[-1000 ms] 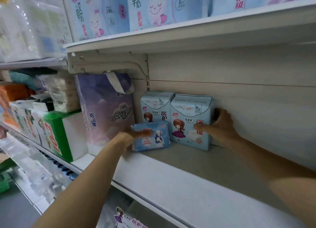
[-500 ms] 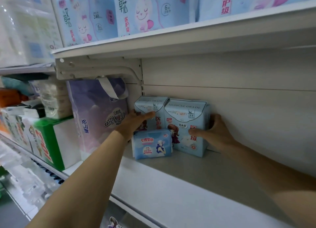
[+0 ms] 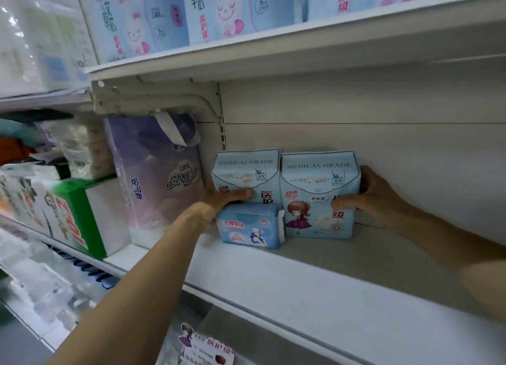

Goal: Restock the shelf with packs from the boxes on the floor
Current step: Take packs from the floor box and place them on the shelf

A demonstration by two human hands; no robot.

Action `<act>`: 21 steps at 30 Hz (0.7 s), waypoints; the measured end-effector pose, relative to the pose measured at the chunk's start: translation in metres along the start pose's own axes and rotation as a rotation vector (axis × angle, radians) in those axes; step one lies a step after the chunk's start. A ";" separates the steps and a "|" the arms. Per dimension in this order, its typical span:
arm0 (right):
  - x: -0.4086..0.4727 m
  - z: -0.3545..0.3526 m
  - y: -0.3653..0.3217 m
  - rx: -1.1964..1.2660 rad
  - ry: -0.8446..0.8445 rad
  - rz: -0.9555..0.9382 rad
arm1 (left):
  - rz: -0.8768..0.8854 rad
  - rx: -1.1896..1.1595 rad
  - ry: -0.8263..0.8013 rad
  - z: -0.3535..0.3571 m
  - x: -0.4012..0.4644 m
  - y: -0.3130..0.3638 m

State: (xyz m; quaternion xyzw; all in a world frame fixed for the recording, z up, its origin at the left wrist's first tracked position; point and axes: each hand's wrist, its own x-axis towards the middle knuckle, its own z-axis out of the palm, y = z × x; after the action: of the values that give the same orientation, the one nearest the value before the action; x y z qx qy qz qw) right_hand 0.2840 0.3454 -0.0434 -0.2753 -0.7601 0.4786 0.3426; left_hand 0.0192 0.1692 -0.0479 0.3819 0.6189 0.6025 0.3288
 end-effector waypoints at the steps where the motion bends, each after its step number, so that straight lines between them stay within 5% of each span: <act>1: -0.008 -0.003 -0.004 -0.014 0.002 -0.006 | 0.002 -0.013 0.004 0.003 -0.006 -0.001; 9: -0.083 -0.012 -0.039 -0.156 0.148 -0.104 | 0.199 0.003 0.139 0.019 -0.063 0.001; 16: -0.132 0.016 -0.061 -0.217 0.421 -0.216 | 0.436 -0.128 0.527 0.048 -0.100 -0.010; 21: -0.163 0.037 -0.058 -0.262 0.517 -0.230 | 0.446 -0.286 0.801 0.076 -0.114 -0.027</act>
State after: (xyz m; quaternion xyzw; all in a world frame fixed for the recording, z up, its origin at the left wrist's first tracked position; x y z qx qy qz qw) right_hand 0.3496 0.1811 -0.0440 -0.3419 -0.7291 0.2488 0.5382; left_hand 0.1396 0.1084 -0.0851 0.1941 0.5107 0.8372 -0.0237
